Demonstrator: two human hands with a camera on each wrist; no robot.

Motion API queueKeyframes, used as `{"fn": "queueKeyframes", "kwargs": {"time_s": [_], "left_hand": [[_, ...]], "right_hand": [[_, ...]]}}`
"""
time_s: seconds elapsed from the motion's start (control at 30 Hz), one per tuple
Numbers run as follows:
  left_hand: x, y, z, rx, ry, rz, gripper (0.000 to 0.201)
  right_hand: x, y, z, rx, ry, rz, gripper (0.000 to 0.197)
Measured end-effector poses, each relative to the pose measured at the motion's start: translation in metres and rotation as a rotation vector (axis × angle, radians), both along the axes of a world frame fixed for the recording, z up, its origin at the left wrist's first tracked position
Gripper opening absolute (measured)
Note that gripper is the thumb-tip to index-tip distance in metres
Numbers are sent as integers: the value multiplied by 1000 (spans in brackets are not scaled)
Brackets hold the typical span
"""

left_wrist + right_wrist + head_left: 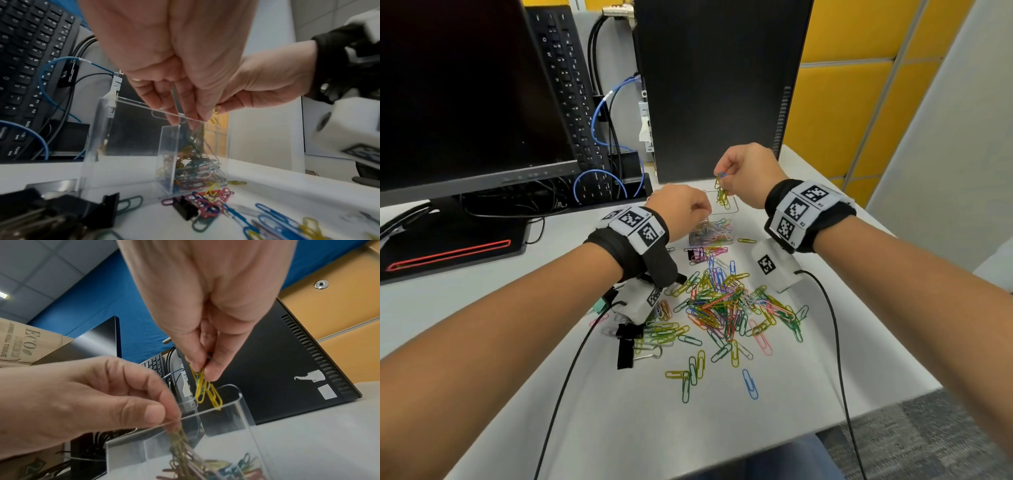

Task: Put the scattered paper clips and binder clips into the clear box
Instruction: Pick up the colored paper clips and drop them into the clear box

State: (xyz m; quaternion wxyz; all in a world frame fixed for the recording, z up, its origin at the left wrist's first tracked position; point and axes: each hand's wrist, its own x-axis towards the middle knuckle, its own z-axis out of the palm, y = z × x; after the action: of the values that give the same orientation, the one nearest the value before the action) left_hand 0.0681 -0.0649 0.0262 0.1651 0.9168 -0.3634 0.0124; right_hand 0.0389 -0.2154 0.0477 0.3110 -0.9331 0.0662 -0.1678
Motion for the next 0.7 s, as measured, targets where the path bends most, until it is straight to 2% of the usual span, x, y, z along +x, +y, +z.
{"fn": "queueKeyframes", "kwargs": {"time_s": [0.1, 0.23, 0.33, 0.5, 0.6, 0.7], "left_hand": [[-3, 6, -2, 132, 5, -10, 32], [-13, 14, -1, 318, 5, -48, 46], [-24, 21, 1, 358, 14, -102, 52], [-40, 33, -1, 379, -15, -216, 54], [-53, 36, -10, 393, 54, -284, 53], [-66, 34, -21, 464, 140, -338, 63]], "right_hand": [[-1, 3, -5, -42, -3, -5, 12], [-7, 6, -5, -148, 73, 76, 17], [-14, 3, -2, -148, 121, 96, 23], [-30, -9, 2, -196, 47, 4, 16], [-34, -19, -9, -323, 203, -70, 25], [-39, -22, -28, -382, 442, 2, 28]]}}
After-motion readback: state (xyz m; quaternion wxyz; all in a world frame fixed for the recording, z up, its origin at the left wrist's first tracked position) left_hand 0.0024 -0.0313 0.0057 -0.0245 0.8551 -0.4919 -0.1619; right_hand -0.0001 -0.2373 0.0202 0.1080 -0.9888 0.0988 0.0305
